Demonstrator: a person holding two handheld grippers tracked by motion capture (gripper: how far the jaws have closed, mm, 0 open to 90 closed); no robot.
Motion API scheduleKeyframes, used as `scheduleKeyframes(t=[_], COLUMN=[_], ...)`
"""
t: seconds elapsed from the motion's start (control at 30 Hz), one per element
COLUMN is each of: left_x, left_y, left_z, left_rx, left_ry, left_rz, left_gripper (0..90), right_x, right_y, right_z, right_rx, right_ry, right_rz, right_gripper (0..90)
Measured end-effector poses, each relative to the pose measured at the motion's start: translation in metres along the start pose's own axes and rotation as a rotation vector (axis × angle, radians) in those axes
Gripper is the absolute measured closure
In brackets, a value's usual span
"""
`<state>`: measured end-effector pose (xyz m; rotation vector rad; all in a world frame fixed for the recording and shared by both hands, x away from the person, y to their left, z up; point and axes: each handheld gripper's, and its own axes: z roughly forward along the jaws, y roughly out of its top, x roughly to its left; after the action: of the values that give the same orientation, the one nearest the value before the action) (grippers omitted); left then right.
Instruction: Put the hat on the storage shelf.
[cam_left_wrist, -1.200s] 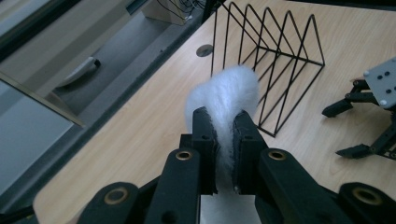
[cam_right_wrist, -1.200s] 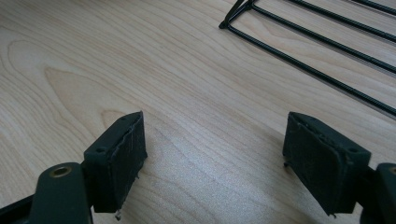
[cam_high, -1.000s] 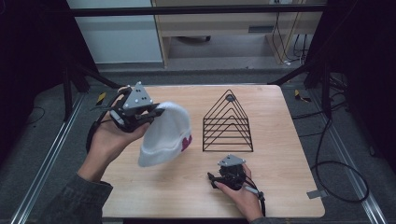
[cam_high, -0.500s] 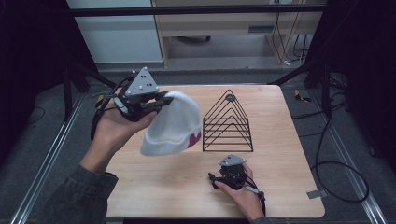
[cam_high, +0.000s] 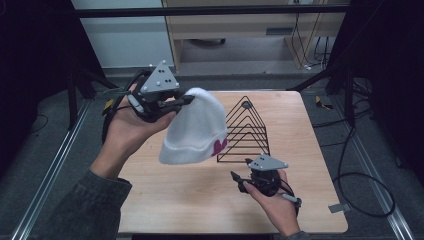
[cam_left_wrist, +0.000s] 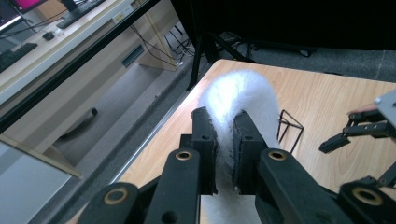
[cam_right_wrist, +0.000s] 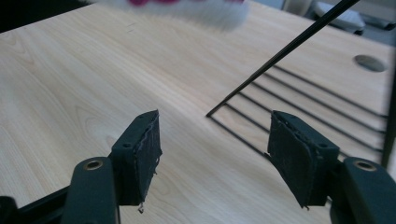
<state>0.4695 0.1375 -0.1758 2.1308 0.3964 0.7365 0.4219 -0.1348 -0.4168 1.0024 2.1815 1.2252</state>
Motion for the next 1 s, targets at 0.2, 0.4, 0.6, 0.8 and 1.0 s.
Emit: scheduleKeyframes(t=[0.2, 0.4, 0.6, 0.8, 1.0], left_x=[-0.002, -0.002, -0.006, -0.011, -0.011], left_y=[0.017, 0.024, 0.028, 0.036, 0.044], left_z=[0.006, 0.01, 0.016, 0.019, 0.021], left_rx=[-0.022, -0.033, -0.041, -0.067, -0.08], left_ry=[-0.01, -0.021, -0.033, -0.053, -0.07], left_rz=[0.019, 0.029, 0.035, 0.038, 0.048], left_gripper=[82.2, 82.1, 82.1, 82.1, 82.1], right_x=[-0.006, -0.011, -0.017, -0.031, -0.047], right_y=[0.026, 0.046, 0.056, 0.076, 0.097], right_z=[-0.03, -0.043, -0.044, -0.049, -0.052], right_rx=[-0.056, -0.085, -0.092, -0.135, -0.17], right_ry=[-0.028, -0.016, 0.001, 0.005, 0.036], right_rz=[-0.086, -0.088, -0.098, -0.088, -0.063], right_gripper=[40.1, 33.3, 33.8, 38.3, 40.1])
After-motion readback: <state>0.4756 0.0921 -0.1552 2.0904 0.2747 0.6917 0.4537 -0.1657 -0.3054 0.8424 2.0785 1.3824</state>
